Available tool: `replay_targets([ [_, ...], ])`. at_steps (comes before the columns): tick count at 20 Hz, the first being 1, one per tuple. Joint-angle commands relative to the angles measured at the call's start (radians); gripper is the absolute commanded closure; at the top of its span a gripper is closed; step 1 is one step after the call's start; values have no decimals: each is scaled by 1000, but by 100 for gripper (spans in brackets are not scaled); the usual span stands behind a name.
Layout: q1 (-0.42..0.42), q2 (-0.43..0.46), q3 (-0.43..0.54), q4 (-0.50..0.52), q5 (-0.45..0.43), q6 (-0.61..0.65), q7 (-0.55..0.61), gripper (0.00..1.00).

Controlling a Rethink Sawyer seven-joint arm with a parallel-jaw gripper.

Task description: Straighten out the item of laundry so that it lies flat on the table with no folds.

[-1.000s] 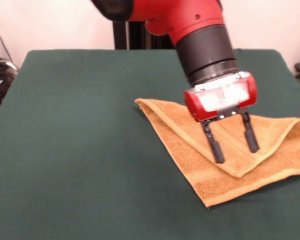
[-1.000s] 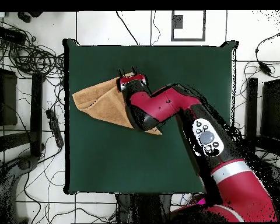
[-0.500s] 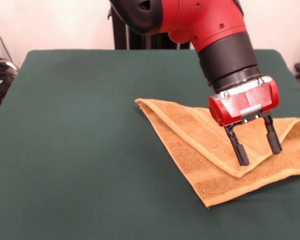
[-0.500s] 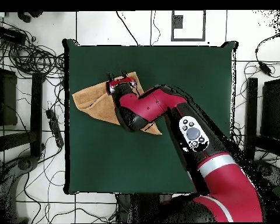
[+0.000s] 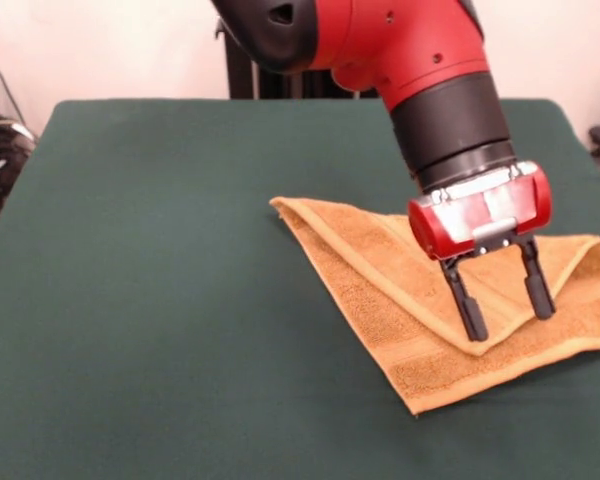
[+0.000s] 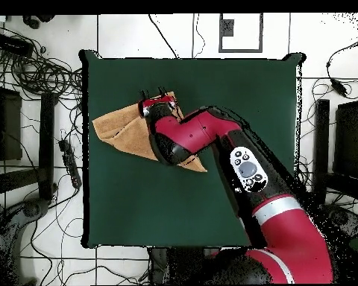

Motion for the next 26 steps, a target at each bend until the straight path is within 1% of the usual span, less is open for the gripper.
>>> replay_targets([
  [1, -14, 112, 17, -18, 64, 226, -78, 0],
  [5, -27, 127, 31, -18, 99, 292, -122, 0],
  [7, -29, 130, 34, -19, 103, 295, -131, 0],
  [13, -45, 124, 51, -2, 98, 285, -131, 0],
  [21, -46, 123, 55, 3, 94, 272, -115, 0],
  [26, -42, 97, 58, 22, 83, 216, -81, 0],
])
